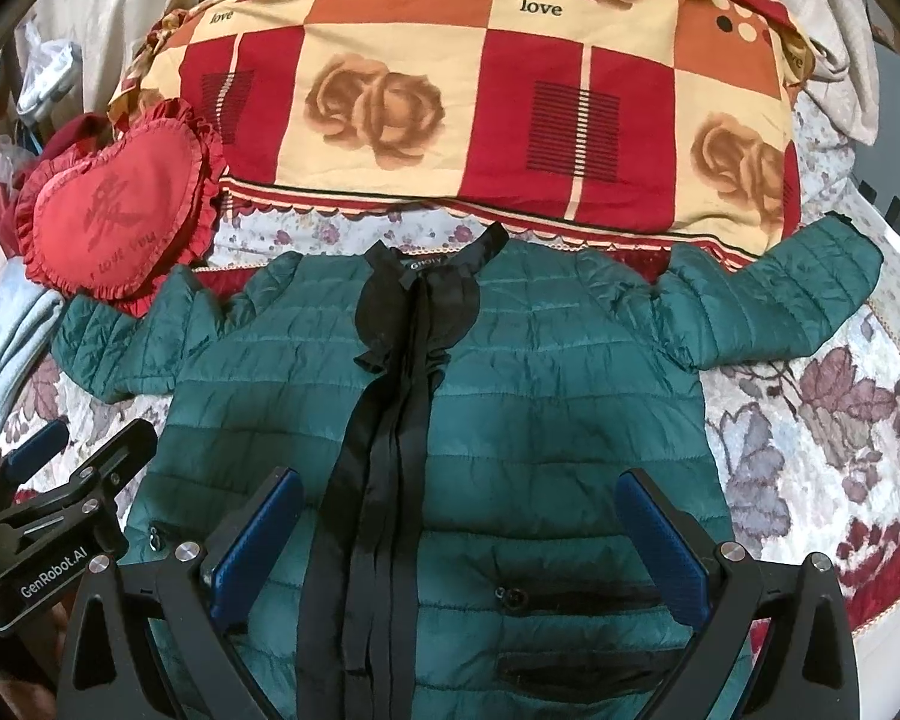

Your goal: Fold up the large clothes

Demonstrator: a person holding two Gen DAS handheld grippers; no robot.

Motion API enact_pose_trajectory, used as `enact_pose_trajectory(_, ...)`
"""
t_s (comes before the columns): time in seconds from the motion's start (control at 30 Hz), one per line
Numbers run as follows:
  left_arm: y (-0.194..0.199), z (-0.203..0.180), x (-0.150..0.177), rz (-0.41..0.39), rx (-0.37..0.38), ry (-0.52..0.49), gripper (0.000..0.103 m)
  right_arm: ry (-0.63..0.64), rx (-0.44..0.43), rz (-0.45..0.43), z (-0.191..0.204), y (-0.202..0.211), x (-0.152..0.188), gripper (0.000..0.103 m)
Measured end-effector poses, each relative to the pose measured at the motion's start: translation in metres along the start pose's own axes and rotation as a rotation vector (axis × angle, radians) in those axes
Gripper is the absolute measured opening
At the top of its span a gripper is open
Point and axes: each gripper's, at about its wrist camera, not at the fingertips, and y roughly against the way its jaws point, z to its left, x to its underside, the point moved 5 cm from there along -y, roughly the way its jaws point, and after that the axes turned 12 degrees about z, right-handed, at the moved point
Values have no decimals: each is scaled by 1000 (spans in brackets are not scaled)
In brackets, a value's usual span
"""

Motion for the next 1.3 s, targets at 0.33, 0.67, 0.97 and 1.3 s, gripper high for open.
enact_pose_trajectory(0.33, 0, -1, 2, 1, 7, 5, 102, -10, 9, 6, -2, 1, 3, 103)
enact_pose_trajectory(0.67, 0, -6, 5, 11, 14, -6, 102, -26, 0, 15, -5, 0, 6, 103)
enact_pose_trajectory(0.97, -1, -5, 5, 13, 16, -5, 102, -19, -1, 13, -3, -3, 7, 103)
enact_pose_trajectory(1.3, -8, 3, 4, 25, 22, 7, 102, -21, -6, 25, 0, -9, 5, 103)
